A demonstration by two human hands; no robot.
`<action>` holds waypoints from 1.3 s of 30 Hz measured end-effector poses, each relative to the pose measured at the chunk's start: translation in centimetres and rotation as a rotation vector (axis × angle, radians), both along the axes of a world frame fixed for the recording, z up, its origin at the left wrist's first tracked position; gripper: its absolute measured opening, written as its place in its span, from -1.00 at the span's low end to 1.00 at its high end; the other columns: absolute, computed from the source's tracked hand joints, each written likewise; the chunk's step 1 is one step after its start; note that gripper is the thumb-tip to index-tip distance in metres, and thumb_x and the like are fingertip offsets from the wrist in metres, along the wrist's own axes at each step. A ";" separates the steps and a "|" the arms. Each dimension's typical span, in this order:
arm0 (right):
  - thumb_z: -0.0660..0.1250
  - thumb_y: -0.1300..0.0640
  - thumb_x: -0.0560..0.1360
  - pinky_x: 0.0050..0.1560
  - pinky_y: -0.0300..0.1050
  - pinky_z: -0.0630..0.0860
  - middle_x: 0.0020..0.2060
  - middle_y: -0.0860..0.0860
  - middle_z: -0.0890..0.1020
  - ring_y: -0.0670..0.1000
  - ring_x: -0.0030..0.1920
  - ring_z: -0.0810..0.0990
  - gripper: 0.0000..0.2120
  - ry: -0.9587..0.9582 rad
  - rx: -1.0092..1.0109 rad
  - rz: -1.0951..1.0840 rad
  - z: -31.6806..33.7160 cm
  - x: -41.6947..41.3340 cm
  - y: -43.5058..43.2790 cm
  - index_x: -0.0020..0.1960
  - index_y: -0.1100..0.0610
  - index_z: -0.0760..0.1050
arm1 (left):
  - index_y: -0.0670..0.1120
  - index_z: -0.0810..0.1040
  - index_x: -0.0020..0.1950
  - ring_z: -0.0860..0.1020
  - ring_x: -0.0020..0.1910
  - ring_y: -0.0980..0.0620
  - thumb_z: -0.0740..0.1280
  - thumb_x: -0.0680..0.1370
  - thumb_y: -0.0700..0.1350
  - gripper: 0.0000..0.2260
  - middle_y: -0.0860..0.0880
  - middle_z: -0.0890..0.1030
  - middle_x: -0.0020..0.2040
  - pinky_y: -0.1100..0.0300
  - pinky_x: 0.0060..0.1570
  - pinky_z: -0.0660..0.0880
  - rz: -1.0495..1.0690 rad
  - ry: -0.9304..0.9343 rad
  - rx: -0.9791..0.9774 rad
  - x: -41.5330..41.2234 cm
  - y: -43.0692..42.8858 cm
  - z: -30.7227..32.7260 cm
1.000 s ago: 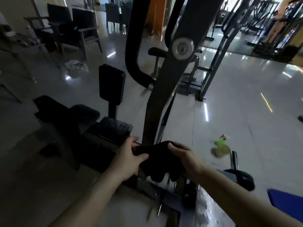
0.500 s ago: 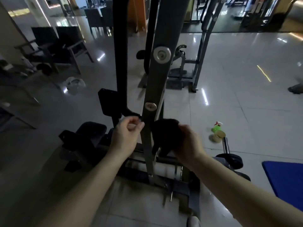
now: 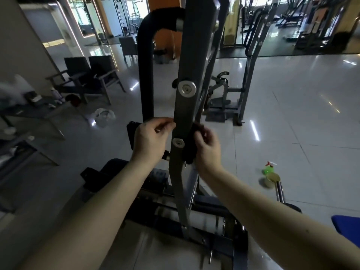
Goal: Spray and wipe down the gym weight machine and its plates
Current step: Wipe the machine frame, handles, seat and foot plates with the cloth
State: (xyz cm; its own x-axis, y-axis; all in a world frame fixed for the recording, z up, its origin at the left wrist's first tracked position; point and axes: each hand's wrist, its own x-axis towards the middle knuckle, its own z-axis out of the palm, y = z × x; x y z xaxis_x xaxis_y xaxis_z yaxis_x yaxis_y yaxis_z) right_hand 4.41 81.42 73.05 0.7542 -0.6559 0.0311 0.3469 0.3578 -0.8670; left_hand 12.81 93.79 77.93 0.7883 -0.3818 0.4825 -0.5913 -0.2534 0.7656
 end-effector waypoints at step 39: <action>0.40 0.24 0.56 0.07 0.02 0.64 -0.06 0.11 0.63 0.01 -0.02 0.66 -0.89 -0.336 -0.457 -0.288 15.6 -1.0 -3.4 0.06 0.15 0.53 | 0.01 0.70 0.02 0.63 -0.03 0.22 0.44 0.58 -0.07 -0.94 0.13 0.69 -0.04 0.41 -0.03 0.49 -0.021 -0.079 -0.015 0.7 -2.2 5.4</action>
